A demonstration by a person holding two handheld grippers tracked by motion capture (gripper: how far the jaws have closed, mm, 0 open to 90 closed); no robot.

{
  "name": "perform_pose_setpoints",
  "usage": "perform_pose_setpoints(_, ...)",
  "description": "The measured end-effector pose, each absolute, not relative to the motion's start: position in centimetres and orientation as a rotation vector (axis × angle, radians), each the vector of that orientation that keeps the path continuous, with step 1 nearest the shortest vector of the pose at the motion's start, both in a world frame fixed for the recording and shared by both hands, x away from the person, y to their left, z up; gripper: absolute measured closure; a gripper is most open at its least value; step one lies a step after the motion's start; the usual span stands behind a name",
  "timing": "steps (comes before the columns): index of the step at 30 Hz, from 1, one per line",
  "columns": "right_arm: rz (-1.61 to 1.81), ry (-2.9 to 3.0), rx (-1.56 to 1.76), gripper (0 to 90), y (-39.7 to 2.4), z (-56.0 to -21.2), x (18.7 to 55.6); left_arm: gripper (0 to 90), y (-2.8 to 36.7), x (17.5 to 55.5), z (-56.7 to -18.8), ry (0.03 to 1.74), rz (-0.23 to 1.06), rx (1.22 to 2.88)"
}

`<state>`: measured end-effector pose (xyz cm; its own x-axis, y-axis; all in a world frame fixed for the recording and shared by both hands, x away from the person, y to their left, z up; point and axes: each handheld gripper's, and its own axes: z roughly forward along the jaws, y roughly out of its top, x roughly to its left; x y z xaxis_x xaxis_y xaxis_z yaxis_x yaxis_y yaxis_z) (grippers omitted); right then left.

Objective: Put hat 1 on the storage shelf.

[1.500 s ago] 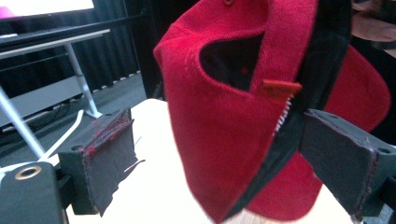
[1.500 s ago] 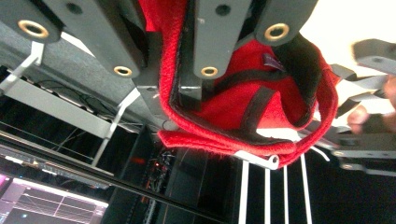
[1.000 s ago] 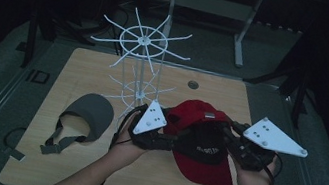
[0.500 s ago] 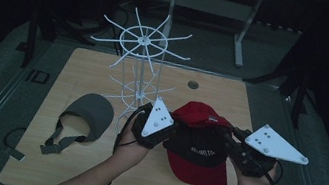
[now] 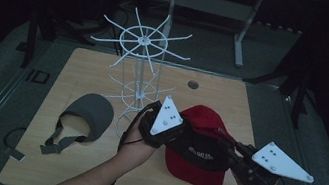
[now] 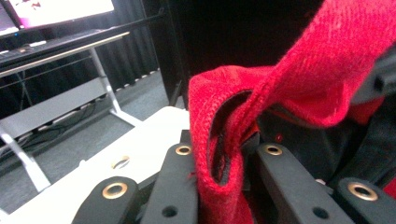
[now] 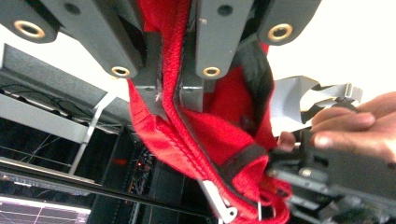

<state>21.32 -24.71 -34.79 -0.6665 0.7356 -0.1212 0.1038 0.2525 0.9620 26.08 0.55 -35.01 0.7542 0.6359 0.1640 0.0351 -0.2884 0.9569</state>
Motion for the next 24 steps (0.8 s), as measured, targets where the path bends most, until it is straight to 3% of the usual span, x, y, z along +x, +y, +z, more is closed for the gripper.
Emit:
perform_pose_setpoints(6,1.482,1.955,0.754,80.2,-25.3,-35.2,20.6,85.3,0.3,26.0,-34.3,0.498,0.636,1.767)
perform_pose_setpoints(17,1.523,2.075,0.573,45.9,-26.1,-34.6,18.9,85.2,0.2,26.0,-34.4,0.473,0.618,1.763)
perform_pose_setpoints(24,1.505,2.063,0.578,44.0,-27.2,-34.0,19.4,85.0,1.8,26.4,-34.9,0.267,0.500,1.788)
